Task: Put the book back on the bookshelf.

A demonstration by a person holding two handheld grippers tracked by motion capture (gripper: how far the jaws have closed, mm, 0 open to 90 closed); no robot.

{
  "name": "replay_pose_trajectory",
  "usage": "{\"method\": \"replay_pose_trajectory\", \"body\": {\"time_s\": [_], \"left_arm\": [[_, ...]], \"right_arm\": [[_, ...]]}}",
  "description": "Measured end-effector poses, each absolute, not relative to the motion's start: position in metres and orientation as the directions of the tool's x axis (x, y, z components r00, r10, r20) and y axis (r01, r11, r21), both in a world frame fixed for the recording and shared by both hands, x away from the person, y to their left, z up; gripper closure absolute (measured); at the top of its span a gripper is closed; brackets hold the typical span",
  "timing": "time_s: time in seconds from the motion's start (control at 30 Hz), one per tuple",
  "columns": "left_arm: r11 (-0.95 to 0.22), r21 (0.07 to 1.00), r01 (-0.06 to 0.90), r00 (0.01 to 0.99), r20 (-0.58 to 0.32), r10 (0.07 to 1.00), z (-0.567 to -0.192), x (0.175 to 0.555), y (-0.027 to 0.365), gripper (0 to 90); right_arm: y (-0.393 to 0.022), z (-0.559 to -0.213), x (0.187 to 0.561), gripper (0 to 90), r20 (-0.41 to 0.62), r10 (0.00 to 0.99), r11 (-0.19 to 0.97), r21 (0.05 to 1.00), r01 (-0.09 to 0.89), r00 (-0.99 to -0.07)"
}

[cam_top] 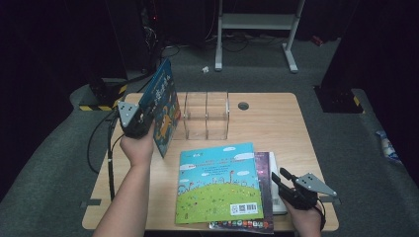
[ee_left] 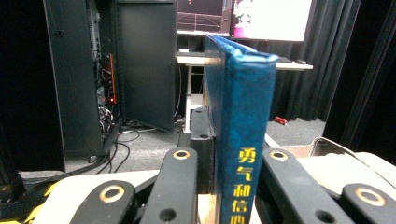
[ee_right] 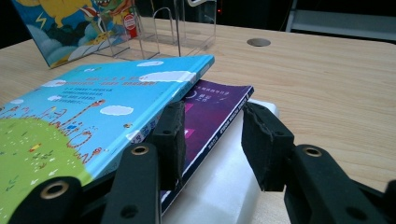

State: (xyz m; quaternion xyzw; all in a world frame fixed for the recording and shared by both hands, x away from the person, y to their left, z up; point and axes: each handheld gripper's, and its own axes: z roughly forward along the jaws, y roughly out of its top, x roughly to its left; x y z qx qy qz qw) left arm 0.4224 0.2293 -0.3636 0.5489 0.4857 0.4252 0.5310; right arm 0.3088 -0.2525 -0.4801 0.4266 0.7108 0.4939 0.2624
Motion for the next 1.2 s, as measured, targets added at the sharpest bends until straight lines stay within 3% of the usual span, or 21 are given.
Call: {"method": "replay_pose_trajectory", "body": {"time_s": [0.3, 0.97, 1.2], "left_arm": [[0.051, 0.997, 0.058, 0.168, -0.06, 0.984, -0.362, 0.421, 0.229, 73.8], [0.055, 0.992, 0.116, 0.191, -0.076, 0.979, -0.369, 0.42, 0.234, 63.3], [0.056, 0.988, 0.147, 0.205, -0.086, 0.975, -0.372, 0.417, 0.235, 54.4]], "right_arm": [[-0.252, -0.48, 0.309, 59.3, 0.051, 0.866, 0.145, 0.926, 0.348, -0.497], [-0.252, -0.479, 0.308, 59.2, 0.047, 0.864, 0.151, 0.926, 0.346, -0.501], [-0.251, -0.48, 0.308, 59.0, 0.051, 0.862, 0.15, 0.925, 0.349, -0.505]]}}
